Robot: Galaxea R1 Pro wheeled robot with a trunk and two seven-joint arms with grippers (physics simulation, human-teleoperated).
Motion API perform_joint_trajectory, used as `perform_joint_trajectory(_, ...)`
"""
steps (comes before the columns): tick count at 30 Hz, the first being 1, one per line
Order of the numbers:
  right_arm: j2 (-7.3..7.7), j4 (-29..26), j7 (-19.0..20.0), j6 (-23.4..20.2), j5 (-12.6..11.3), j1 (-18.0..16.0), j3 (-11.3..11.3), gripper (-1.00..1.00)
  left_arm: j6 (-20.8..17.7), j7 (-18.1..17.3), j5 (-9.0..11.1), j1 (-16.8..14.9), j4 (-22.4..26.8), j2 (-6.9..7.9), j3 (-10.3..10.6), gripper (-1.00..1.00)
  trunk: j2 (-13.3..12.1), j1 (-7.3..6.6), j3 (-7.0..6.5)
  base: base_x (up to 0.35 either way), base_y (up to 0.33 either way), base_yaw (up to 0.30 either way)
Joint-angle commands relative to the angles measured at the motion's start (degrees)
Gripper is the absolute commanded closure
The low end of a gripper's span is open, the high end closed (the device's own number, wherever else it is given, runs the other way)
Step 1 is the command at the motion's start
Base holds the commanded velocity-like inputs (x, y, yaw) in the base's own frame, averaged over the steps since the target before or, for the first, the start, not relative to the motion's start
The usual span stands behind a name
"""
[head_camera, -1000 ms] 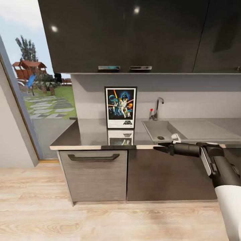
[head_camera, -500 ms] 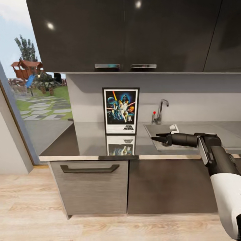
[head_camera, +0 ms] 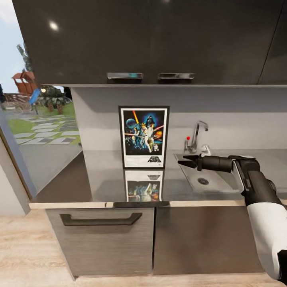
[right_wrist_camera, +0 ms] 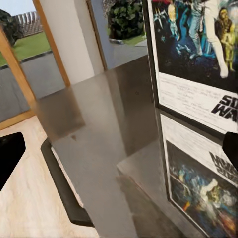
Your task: Pick up the poster from the kitchen countertop and hang it on one of the wall nails in the kitchen.
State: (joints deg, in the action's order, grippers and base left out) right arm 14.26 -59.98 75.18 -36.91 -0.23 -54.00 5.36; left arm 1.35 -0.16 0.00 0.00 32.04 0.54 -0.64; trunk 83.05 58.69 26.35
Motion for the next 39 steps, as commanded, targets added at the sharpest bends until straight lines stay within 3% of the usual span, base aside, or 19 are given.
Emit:
perform_joint_trajectory(1, -0.06, 0.9, 0.2, 0.6, 0.0, 0.0, -1.0, -1.00, 0.2, 0.0, 0.0, 0.0, 0.0, -0.01, -0.1, -1.00, 0.0, 0.03, 0.06, 0.324, 0.000, 0.000)
perform_joint_trajectory(8, -0.11, 3.8, 0.1, 2.6, 0.0, -0.1, -2.6, -1.00, 0.3, -0.1, 0.0, 0.0, 0.0, 0.02, -0.1, -1.00, 0.0, 0.03, 0.06, 0.155, 0.000, 0.000)
perform_joint_trajectory(13, -0.07, 6.0, 0.0, 4.6, 0.1, -0.3, -2.7, -1.00, 0.4, -0.3, 0.1, 0.0, -0.9, 1.27, -0.1, -1.00, 0.0, 0.03, 0.06, 0.021, 0.000, 0.000)
perform_joint_trajectory(21, -0.03, 16.5, 0.1, 11.4, 0.5, -4.8, -2.8, -1.00, 0.4, -0.4, 0.2, 0.0, -2.1, 2.04, -0.2, -1.00, 0.0, 0.03, 0.06, 0.003, 0.000, 0.000)
perform_joint_trajectory(39, -0.10, 18.1, 0.4, 14.1, 0.5, -5.5, -2.8, -1.00, 0.3, -0.2, 0.2, 0.0, -2.2, 2.10, -0.2, -1.00, 0.0, 0.03, 0.06, 0.168, 0.000, 0.000)
